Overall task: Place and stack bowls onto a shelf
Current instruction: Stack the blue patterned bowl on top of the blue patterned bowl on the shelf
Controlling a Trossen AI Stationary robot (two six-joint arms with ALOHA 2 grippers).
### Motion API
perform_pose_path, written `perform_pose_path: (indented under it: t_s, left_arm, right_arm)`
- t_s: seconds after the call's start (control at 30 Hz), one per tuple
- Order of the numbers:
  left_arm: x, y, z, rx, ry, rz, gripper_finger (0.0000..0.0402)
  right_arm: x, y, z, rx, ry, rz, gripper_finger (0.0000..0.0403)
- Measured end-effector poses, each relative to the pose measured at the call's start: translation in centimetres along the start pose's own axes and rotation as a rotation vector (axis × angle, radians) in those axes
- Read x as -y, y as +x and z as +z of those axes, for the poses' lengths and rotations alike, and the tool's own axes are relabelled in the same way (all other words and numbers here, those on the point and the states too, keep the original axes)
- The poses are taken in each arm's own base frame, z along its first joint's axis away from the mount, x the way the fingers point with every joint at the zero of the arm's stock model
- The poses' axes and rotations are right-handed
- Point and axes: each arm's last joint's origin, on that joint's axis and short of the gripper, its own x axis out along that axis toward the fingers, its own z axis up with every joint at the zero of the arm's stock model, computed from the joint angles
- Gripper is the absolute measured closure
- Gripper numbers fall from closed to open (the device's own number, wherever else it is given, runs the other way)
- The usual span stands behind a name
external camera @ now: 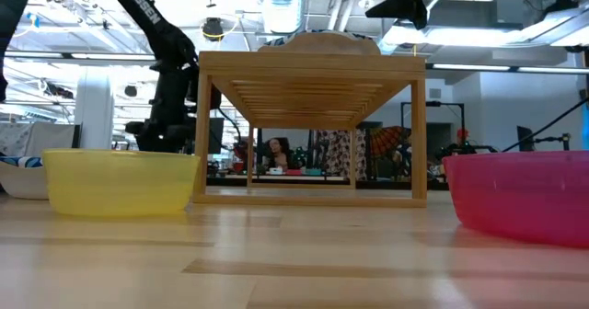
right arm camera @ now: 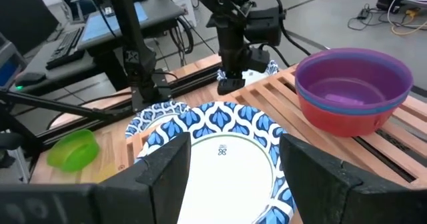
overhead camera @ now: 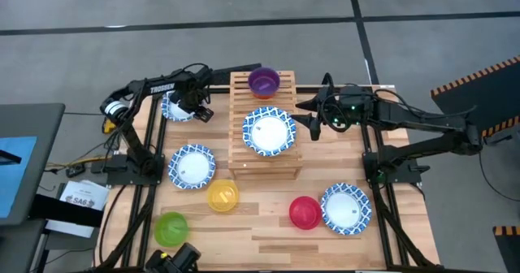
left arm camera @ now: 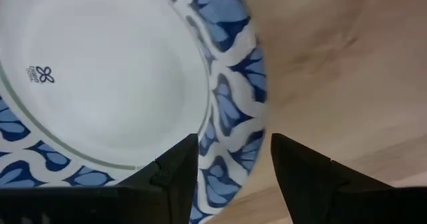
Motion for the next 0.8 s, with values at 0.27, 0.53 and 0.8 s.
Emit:
perform_pose_path:
  t_s: [0.27,0.53,0.8]
  left_arm:
    - [0.1,0.4,0.1,-0.015,0.031,0.018,0.0296]
    - [0.1,-2.6,-1.3,0.027,0.047,-0.002,0.0396]
    - [1.2,-11.1,-6.2,0.312,0.14,-0.027,0.0401]
  right_arm:
    - [0.0,0.0,0.0,0.0,0.0,-0.001,0.0148]
    - [0.0,0.0,0.0,0.001,0.0,-0.005,0.0148]
    - [0.1,0.0,0.0,0.004,0.002,-0.013,0.0148]
